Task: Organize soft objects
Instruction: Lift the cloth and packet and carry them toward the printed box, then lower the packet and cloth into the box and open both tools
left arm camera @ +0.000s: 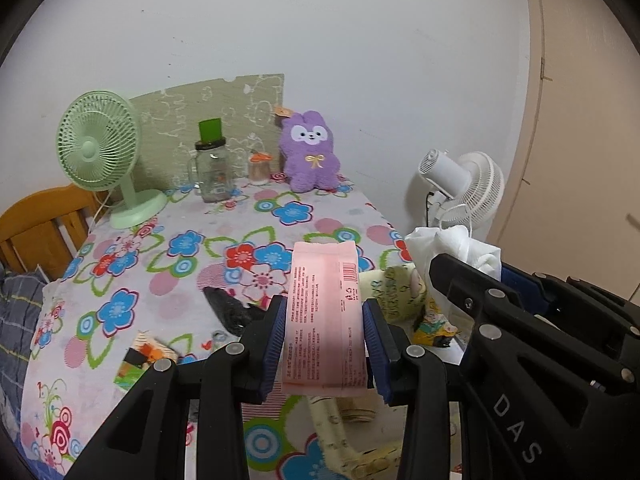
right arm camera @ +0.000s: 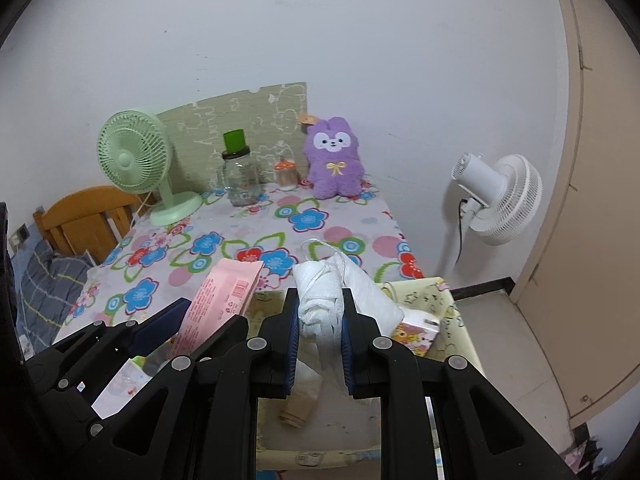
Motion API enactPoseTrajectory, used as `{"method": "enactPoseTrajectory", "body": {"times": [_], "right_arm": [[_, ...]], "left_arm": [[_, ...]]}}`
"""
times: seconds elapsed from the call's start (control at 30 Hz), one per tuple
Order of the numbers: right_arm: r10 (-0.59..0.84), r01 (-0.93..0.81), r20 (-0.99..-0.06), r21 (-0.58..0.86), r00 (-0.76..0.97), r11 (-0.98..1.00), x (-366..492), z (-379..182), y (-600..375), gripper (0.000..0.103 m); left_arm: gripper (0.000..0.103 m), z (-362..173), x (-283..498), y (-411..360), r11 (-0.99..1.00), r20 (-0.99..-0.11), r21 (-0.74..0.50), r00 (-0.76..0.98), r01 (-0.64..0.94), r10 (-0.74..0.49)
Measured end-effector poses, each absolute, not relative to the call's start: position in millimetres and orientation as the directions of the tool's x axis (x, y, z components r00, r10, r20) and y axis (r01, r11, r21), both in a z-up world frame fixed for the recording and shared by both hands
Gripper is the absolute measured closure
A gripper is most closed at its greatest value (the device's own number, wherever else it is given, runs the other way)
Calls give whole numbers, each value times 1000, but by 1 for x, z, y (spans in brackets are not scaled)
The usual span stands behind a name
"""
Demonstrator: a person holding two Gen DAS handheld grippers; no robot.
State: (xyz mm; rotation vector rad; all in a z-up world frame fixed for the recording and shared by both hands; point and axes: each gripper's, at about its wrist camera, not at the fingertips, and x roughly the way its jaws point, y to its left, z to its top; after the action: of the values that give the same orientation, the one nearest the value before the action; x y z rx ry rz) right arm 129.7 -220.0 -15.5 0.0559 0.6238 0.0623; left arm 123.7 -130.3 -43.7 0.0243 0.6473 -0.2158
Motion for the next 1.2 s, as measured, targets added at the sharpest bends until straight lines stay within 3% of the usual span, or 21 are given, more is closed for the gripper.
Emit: {"method": "enactPoseTrajectory", "body": {"times": [0.67,0.83,0.87,1.0,1.17,1.2], "right_arm": [[51,32,-645,116,763,993,137,-48,-267,81],[67,28,-649,135,758,990,139,-53,-271,81],[69,26,-649,136,758,990,139,-53,-271,78],[81,25,-657,150,750,988,140,-56,-273,71],[93,34,-658,178,747,983,142,-60,-277,34],[93,36,-652,181,753,983,141,-59,-277,32]], "left_arm": [[62,-70,140,-176,962,-670,-25,710,272,-219],[47,-76,144,-179,962,-684,-30,696,271,-217],[46,-77,145,-180,962,-685,-30,696,271,-217],[23,-79,147,-180,964,-692,-20,692,265,-205],[15,-80,149,-180,958,-702,-29,676,286,-223],[14,-79,148,-180,956,-702,-29,675,291,-227]]}}
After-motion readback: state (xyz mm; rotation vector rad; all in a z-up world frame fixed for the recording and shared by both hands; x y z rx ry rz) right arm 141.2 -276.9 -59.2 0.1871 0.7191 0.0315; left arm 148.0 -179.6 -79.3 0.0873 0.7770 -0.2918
